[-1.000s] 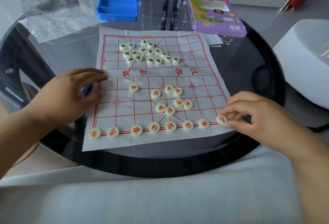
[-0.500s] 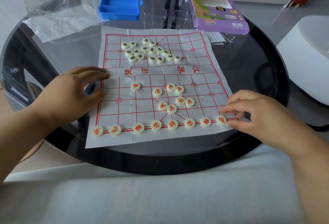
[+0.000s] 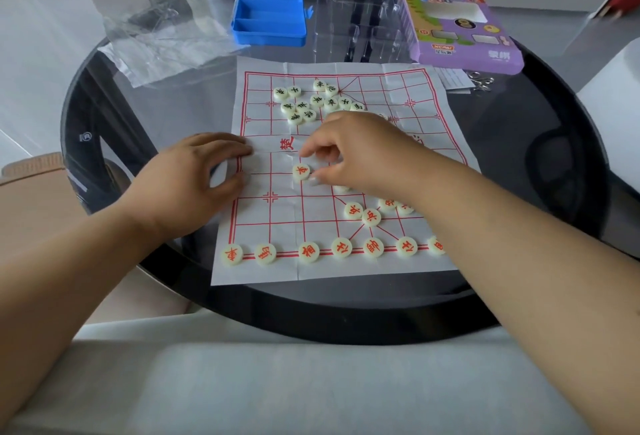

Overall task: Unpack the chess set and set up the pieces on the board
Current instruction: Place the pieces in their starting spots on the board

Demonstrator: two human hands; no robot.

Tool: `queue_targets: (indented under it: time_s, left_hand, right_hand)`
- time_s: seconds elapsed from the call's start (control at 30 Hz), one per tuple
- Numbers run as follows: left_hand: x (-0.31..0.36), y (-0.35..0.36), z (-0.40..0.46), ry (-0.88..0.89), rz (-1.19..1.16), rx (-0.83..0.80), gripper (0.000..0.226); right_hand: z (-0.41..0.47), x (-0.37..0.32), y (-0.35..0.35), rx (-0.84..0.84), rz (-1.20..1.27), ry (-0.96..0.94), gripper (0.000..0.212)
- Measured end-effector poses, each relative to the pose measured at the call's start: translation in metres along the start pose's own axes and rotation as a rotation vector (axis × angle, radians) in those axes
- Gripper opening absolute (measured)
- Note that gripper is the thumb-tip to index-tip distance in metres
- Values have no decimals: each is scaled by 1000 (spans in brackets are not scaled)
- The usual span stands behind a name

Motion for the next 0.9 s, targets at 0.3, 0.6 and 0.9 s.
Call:
queue_targets:
  time_s: [0.3, 0.6, 0.9]
  left_hand:
    - [-2, 2, 1, 20, 1, -7, 41]
    - [0, 2, 0, 94, 18, -45, 65]
    - [-5, 8, 2, 154, 123, -87, 76]
  right_hand:
    - [17, -1, 9, -26, -65, -24, 14]
    - [-67, 51, -56, 155, 169, 158, 11]
    - [-154, 105, -43, 97, 127, 381, 15]
Point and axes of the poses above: each hand's wrist, its own z-axis towards the middle knuckle, its own y-axis out of the palm, x = y × z, the point moved 5 cm from there along z, towards the middle knuckle, and after that the axes turned 1 degree about -y, right-handed, at the moved point
